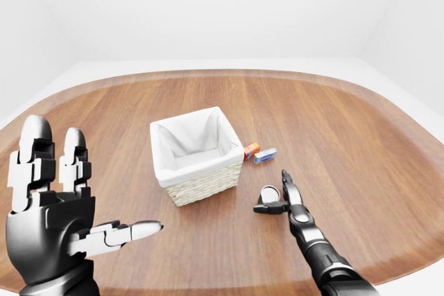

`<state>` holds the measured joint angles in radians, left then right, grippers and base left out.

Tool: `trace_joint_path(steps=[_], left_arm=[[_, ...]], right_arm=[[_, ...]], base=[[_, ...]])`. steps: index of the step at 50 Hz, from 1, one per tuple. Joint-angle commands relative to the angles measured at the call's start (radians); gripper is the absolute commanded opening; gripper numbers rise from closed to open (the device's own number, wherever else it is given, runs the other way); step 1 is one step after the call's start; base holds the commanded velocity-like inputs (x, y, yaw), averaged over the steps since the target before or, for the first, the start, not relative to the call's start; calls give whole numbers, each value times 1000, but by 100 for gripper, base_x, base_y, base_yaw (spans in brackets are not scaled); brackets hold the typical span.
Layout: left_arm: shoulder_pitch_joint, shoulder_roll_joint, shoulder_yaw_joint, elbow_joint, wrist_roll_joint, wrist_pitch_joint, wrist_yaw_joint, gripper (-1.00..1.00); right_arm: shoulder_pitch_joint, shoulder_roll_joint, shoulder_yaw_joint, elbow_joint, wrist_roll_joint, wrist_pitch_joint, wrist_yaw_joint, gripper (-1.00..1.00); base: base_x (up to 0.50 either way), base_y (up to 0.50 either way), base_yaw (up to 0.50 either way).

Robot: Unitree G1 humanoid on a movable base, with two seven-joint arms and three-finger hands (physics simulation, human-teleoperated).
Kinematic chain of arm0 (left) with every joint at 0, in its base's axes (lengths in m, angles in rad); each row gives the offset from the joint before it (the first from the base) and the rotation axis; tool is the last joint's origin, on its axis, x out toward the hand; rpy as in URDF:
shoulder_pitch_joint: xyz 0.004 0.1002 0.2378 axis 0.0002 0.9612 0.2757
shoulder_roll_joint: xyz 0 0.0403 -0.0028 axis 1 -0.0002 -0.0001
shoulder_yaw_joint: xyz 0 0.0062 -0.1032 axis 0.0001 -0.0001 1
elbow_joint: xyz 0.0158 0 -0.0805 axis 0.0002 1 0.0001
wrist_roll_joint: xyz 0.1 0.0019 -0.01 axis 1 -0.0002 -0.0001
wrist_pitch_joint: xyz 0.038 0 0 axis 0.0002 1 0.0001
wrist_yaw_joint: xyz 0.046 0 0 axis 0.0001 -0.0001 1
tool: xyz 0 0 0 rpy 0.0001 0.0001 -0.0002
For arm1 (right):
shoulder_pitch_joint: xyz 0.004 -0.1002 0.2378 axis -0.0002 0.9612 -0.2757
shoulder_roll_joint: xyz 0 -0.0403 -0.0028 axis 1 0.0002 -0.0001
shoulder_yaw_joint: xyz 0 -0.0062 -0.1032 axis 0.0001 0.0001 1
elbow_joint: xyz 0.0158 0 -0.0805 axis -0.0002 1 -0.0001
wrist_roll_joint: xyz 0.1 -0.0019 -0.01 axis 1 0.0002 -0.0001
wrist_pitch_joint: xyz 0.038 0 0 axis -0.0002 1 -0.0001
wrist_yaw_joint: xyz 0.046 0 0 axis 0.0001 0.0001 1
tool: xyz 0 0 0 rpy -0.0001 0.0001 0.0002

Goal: Pick up the alphabet soup and put it in the basket.

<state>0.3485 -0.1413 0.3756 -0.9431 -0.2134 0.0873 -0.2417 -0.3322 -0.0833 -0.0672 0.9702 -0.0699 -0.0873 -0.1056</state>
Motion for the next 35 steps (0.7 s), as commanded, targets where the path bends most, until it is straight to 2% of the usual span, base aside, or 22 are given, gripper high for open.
trace_joint_path(steps=[1,10,17,18,23,35], left_arm=[[5,-6,8,-13,-8,0,-9,100],[6,-9,5,-13,-7,0,-13,100],[12,-13,1,-24,-9,0,-16,100],[28,-18,17,-42,-31,0,-26,100],[22,-24,24,-41,-28,0,-35,100],[25,-29,27,-47,-29,0,-40,100]], right_arm=[[-42,1,5,112,-12,0,-19,100],[-51,2,6,135,-18,0,-23,100],[-110,-1,-2,244,-24,0,-41,100],[-157,8,11,348,-72,0,-104,100],[-152,13,1,350,-117,0,-140,100],[-152,17,-11,351,-124,0,-128,100]], base=[[0,0,0],[0,0,0],[0,0,0],[1,0,0],[0,0,0],[0,0,0]])
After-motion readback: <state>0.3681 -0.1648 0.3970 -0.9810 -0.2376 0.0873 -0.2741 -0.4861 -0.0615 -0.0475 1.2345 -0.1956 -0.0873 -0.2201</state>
